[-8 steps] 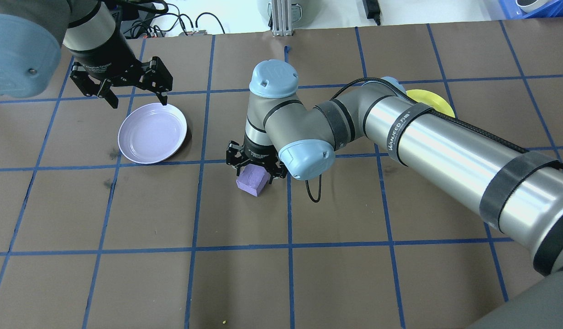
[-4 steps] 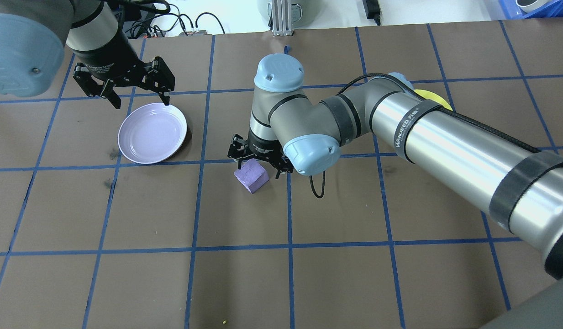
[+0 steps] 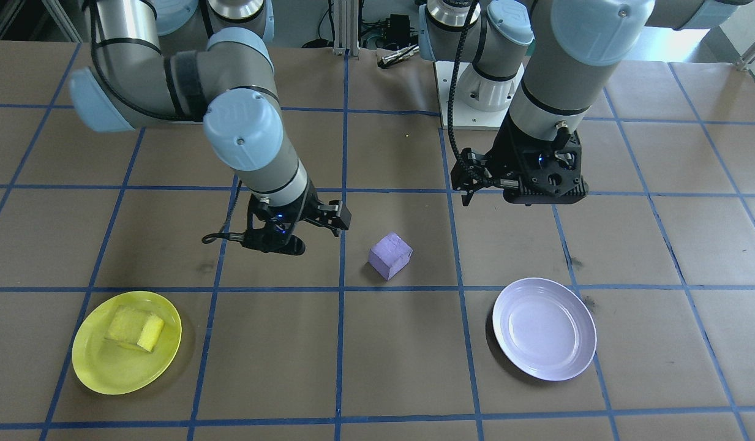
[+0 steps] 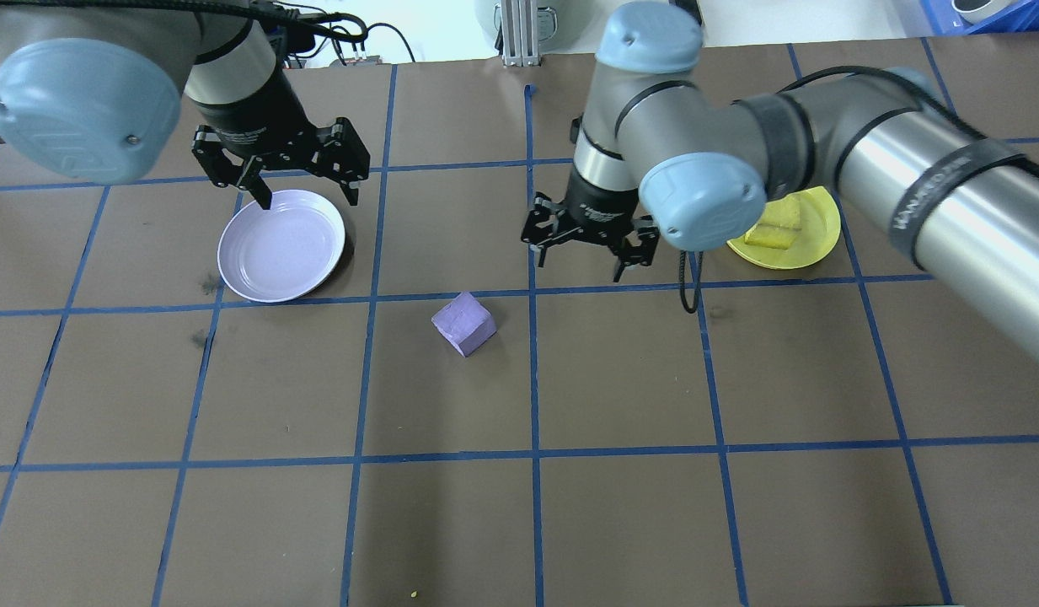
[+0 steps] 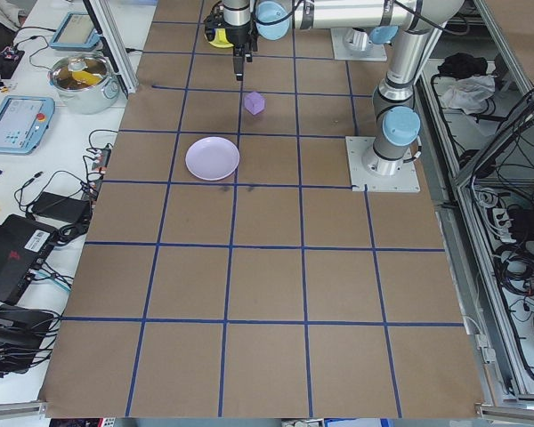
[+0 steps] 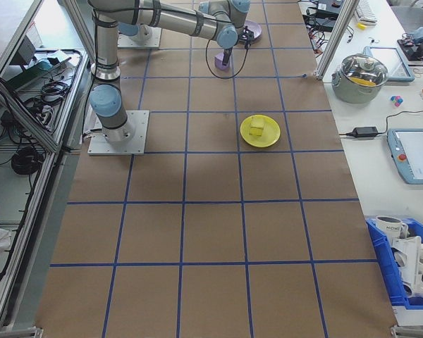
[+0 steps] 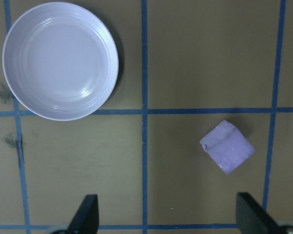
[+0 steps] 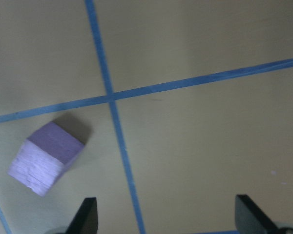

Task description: Sort blocks by color into plates

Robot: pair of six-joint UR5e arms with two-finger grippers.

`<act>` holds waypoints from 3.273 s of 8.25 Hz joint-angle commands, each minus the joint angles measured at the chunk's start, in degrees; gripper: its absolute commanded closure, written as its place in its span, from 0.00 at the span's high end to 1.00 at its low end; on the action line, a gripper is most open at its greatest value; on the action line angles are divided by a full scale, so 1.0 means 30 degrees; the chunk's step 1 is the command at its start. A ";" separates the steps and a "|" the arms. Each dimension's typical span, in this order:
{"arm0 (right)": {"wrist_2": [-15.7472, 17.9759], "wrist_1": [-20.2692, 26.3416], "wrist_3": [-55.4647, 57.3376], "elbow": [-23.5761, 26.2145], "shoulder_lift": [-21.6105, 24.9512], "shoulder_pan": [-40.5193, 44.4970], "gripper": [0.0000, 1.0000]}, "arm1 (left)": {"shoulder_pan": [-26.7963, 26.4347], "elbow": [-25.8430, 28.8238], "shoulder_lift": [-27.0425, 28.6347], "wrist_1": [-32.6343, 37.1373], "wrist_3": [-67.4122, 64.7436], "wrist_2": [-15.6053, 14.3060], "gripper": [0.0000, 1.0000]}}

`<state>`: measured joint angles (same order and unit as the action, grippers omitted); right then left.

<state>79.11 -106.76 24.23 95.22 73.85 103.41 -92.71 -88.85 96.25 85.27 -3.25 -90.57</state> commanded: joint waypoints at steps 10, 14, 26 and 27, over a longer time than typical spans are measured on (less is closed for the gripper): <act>0.4036 0.3799 -0.4356 -0.0040 0.6498 -0.4029 1.00 | -0.2202 -0.1612 0.4794 -0.1989 -0.9935 0.3471 0.99; 0.3922 0.3770 -0.4356 -0.0040 0.6527 -0.4000 1.00 | -0.2202 -0.2462 0.5968 -0.2697 -0.9991 0.3471 1.00; 0.4126 0.3799 -0.4356 -0.0040 0.6615 -0.4000 1.00 | -0.2143 -0.2375 0.7876 -0.3138 -1.1985 0.4320 0.47; 0.4127 0.3799 -0.4356 -0.0040 0.6615 -0.4000 1.00 | -0.2143 -0.2375 0.7876 -0.3139 -1.1984 0.4437 0.07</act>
<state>91.43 -95.36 11.16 95.10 93.68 91.41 -99.16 -96.06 119.60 75.92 -39.32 -77.63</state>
